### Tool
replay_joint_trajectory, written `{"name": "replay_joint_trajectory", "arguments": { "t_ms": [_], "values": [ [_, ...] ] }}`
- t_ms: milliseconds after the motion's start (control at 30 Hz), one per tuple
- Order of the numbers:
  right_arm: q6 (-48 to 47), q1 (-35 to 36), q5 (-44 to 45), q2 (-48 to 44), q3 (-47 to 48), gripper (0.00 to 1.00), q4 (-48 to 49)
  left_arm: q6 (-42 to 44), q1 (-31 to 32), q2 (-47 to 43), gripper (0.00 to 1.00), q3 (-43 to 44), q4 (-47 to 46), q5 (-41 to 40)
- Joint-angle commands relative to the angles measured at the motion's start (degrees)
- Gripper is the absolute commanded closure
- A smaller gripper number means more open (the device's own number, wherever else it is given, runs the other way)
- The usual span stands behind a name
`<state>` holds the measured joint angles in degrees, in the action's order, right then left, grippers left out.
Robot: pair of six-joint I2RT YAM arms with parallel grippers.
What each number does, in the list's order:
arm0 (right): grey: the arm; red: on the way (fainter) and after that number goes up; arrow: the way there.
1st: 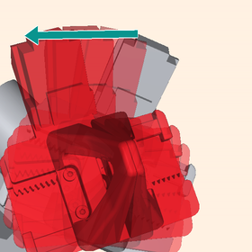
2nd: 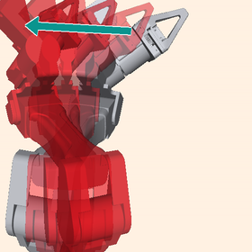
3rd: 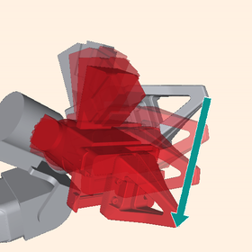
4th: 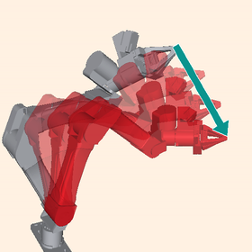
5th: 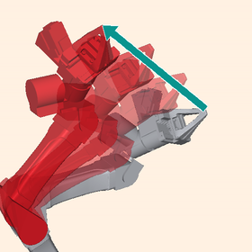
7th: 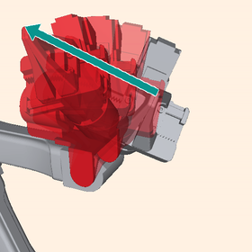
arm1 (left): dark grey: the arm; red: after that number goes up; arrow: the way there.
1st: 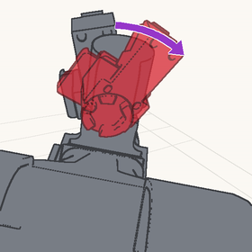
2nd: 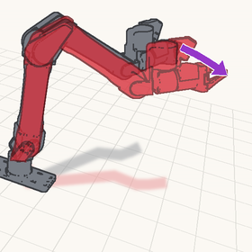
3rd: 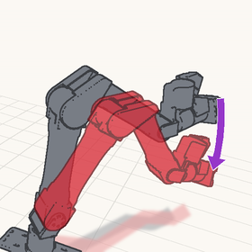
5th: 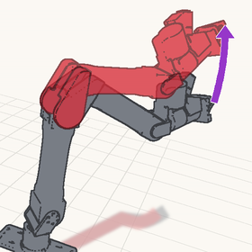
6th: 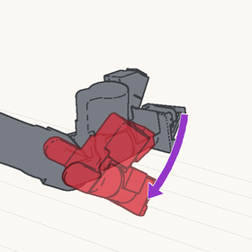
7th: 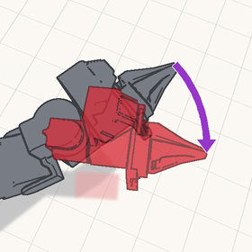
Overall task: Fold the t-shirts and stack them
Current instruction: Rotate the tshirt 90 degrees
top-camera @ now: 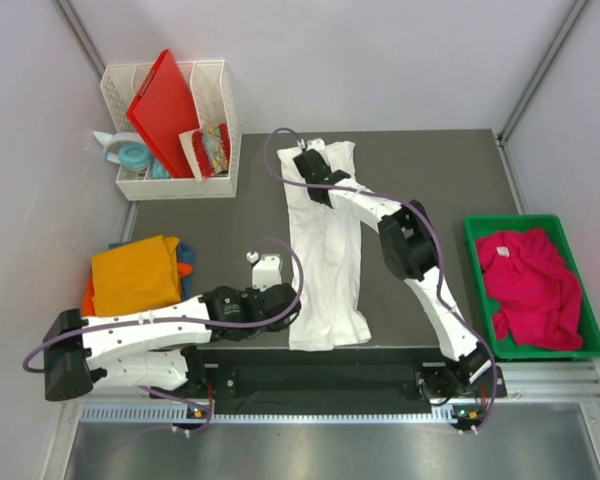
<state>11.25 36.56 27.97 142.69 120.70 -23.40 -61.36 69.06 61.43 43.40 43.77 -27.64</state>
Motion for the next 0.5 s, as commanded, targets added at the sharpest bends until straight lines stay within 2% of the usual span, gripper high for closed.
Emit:
{"name": "replay_joint_trajectory", "arguments": {
  "t_ms": [0, 200, 467],
  "values": [
    [0.88, -0.69, 3.32, -7.42, -2.40, 0.95, 1.69, 0.81, 0.20, 2.38, 0.88, 1.95, -2.55, 0.83],
    [2.03, -1.93, 4.12, -11.99, -9.25, 1.00, 4.32, 0.54, 0.20, 2.12, 0.87, 0.99, -4.04, 1.71],
    [3.25, -2.89, 4.12, -14.46, -12.86, 0.99, 4.50, -0.51, 0.11, 2.38, 0.88, 0.11, -4.92, 2.76]
  ]
}}
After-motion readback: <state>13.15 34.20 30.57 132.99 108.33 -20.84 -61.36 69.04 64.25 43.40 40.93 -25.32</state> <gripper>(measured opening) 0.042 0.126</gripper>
